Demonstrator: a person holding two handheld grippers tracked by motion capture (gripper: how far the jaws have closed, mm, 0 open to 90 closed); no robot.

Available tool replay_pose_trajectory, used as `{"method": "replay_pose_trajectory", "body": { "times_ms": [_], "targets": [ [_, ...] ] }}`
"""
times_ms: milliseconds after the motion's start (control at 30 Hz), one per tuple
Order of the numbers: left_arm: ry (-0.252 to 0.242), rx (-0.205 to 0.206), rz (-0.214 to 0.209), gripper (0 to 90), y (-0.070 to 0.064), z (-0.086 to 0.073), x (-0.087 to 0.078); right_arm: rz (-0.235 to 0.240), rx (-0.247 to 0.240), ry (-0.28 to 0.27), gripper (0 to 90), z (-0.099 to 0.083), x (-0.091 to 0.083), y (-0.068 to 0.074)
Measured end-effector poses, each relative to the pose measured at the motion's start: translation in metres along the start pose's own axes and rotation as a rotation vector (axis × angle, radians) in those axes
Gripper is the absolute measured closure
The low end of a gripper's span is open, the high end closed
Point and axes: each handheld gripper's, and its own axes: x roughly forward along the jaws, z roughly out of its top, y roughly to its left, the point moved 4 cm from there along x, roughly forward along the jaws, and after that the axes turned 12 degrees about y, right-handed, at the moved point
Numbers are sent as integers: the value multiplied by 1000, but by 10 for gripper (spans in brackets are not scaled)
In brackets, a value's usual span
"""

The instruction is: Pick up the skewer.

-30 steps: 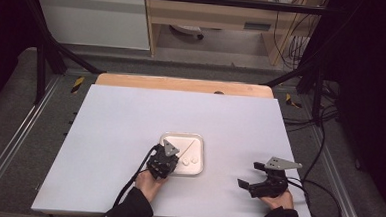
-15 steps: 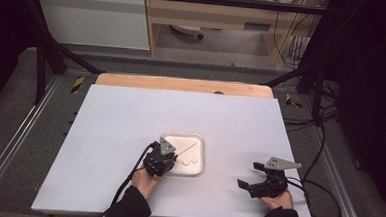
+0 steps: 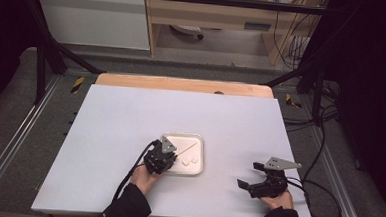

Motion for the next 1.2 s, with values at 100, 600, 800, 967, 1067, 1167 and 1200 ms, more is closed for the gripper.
{"method": "replay_pose_trajectory", "body": {
  "times_ms": [100, 600, 800, 967, 1067, 1167, 1200],
  "targets": [
    [-2, 2, 3, 877, -1, 0, 0, -1, -2, -1, 8, 0, 0, 0],
    [-65, -21, -20, 886, 2, 1, -7, 1, -2, -3, 8, 0, 0, 0],
    [-99, -25, -41, 886, 4, 1, -18, -7, -15, -2, 8, 1, 0, 1],
    [-107, -17, -62, 886, 5, 0, -27, -11, -30, -5, 8, 4, 0, 4],
    [-108, -8, -72, 886, 5, -1, -32, -25, -52, 1, 8, 7, 0, 6],
    [-107, 4, -82, 886, 4, -2, -36, -50, -94, 9, 8, 13, 1, 12],
    [-108, 7, -86, 886, 4, -2, -37, -50, -94, 9, 8, 13, 1, 12]
  ]
}}
